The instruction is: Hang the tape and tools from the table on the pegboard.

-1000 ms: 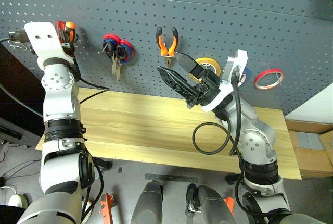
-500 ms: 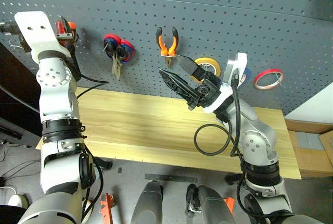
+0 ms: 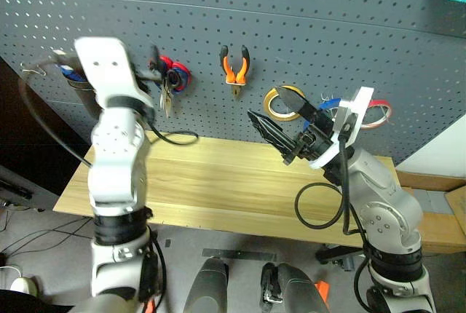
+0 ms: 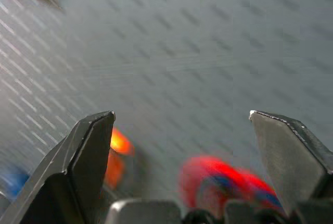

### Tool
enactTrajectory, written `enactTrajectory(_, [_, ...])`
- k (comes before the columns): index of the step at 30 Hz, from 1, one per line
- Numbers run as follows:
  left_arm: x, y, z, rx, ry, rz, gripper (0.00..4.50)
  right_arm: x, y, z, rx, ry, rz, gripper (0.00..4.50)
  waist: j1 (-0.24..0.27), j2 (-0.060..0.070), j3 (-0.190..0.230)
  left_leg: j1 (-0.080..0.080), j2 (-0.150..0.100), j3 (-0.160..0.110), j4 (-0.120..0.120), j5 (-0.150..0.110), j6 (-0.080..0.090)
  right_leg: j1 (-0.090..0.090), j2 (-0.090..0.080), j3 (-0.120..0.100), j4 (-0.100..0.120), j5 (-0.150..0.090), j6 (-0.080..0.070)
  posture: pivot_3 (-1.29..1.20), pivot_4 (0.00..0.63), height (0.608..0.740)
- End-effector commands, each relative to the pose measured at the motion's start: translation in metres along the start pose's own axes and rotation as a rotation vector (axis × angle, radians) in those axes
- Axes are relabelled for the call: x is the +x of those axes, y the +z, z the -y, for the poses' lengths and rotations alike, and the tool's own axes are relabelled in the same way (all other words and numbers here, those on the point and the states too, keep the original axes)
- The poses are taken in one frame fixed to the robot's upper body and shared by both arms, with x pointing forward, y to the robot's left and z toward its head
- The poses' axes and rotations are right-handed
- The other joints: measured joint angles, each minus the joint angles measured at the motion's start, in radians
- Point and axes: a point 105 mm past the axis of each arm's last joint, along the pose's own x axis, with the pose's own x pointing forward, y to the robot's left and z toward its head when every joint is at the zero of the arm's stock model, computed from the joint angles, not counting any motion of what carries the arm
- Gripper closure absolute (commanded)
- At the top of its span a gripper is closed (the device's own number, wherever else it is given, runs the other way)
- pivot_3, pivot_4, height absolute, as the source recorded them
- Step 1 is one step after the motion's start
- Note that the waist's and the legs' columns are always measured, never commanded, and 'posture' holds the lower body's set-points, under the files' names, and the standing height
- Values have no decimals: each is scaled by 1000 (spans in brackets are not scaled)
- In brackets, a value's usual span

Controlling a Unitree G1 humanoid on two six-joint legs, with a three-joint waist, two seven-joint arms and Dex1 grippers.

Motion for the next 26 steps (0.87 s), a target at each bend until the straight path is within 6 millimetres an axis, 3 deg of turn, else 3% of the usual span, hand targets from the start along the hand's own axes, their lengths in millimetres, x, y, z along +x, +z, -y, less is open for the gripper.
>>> enactTrajectory(1, [-15,-10,38,-51,-169,-43,37,-10,2,15,-125,-147,-7,0,-1,1,-5,0,0,0,0,1,0,0,0,0,0,1,0,197,139,740])
enactTrajectory(6, [-32,-77,44,-160,-161,-276,37,-43,-33,59,-288,-479,-192,0,-11,8,-25,4,-1,1,0,1,1,4,1,1,-1,1,0,179,133,740])
enactTrajectory(11, [-39,-116,44,-143,-167,-368,37,-95,-69,95,-309,-769,-369,0,-28,10,-40,6,-2,1,0,1,1,8,4,0,-3,1,0,131,115,740])
enactTrajectory(17, [-55,-168,26,-86,-149,-505,37,-152,-105,108,-308,-934,-532,0,-56,14,-52,6,-2,1,-1,1,1,9,5,0,-4,1,0,94,99,740])
enactTrajectory(21, [-58,-176,12,-70,-138,-509,37,-175,-118,111,-271,-1002,-566,0,-80,14,-63,7,-1,2,-1,0,1,9,6,0,-5,1,0,86,96,740])
enactTrajectory(26, [-57,-178,-5,-42,-102,-497,37,-158,-125,109,-217,-954,-528,0,-90,15,-65,11,0,2,-1,0,2,12,7,0,-5,0,-2,90,95,740])
